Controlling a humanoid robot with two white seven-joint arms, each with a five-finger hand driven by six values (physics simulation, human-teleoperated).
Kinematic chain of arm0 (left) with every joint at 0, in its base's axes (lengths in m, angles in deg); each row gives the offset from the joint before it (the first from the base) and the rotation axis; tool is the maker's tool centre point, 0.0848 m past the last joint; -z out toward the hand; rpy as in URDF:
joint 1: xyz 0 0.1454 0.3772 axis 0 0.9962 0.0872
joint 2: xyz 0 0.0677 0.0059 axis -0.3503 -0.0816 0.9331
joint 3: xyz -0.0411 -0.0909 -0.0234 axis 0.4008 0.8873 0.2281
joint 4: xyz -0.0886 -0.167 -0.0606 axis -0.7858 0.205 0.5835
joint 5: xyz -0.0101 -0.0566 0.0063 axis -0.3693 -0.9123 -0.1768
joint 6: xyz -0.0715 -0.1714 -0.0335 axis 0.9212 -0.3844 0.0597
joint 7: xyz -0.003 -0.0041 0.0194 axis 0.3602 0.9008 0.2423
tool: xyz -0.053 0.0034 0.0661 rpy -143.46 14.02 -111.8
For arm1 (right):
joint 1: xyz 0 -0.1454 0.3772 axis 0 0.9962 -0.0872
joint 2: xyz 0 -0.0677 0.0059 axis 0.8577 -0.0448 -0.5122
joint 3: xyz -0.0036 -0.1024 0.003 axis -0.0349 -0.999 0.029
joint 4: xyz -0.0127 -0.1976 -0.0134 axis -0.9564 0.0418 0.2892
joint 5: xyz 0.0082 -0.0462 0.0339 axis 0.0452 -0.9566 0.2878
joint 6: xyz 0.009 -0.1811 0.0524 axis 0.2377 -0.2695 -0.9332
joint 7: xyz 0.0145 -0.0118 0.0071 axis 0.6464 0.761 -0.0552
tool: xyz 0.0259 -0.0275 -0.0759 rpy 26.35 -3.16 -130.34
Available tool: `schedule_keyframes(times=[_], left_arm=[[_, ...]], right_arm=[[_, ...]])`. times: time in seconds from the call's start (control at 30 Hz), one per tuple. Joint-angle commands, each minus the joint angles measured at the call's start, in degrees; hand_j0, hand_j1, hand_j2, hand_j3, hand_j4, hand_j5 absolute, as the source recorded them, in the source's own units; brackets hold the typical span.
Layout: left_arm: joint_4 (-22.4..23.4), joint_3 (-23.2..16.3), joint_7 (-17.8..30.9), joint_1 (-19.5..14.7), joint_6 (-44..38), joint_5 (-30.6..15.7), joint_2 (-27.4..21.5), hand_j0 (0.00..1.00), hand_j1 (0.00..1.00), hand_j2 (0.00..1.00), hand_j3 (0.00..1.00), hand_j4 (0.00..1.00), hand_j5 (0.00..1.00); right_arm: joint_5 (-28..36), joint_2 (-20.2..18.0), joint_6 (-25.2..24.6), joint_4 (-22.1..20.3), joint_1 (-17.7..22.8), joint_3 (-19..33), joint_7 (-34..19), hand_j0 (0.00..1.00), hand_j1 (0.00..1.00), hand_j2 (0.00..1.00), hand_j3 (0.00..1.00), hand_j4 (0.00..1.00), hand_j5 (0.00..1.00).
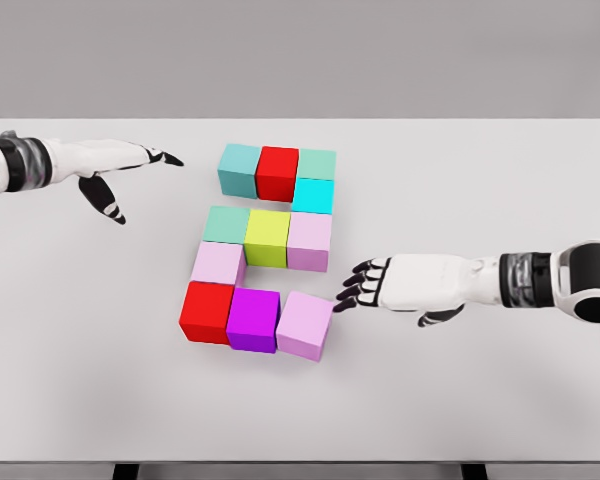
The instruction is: Assemble the squares on the desktop into the number 2
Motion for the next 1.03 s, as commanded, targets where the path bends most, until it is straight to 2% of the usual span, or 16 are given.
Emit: schedule_keyframes(times=[0.0,0.5,0.6,0.7,0.73,0.77,1.0], left_arm=[[0.1,0.1,0.0,0.0,1.3,-0.3,-0.2,1.00,1.00,1.00,1.00,1.00,1.00],[1.1,0.1,0.0,0.1,1.0,-0.2,0.0,1.00,1.00,1.00,1.00,1.00,1.00],[1.2,0.0,0.0,0.1,1.1,-0.2,0.0,1.00,1.00,1.00,1.00,1.00,1.00],[1.2,0.0,0.0,0.7,1.3,-0.2,0.2,1.00,1.00,1.00,1.00,1.00,1.00],[1.2,0.0,0.0,0.7,1.3,-0.2,0.1,1.00,1.00,1.00,1.00,1.00,1.00],[1.2,0.0,0.0,0.7,1.3,-0.2,0.2,1.00,1.00,1.00,1.00,1.00,1.00],[1.2,0.0,0.0,0.8,1.3,-0.1,0.1,1.00,1.00,1.00,1.00,1.00,1.00]], right_arm=[[0.3,0.2,-0.1,-0.4,0.0,0.0,0.0,1.00,1.00,1.00,1.00,1.00,1.00],[0.6,1.4,-0.1,0.2,-1.5,0.5,0.0,1.00,1.00,1.00,1.00,1.00,1.00],[0.7,1.4,-0.1,2.5,-1.8,2.4,0.0,1.00,1.00,1.00,1.00,1.00,1.00],[2.1,1.4,-0.1,8.3,-1.8,10.7,0.0,1.00,1.00,1.00,1.00,1.00,1.00],[10.9,1.2,-0.1,13.6,-1.8,12.9,0.0,1.00,1.00,1.00,1.00,1.00,1.00],[13.2,0.9,-0.1,15.2,-2.4,12.9,0.0,1.00,1.00,1.00,1.00,1.00,1.00],[13.1,0.8,-0.1,15.0,-2.5,12.6,0.0,1.00,1.00,1.00,1.00,1.00,1.00]])
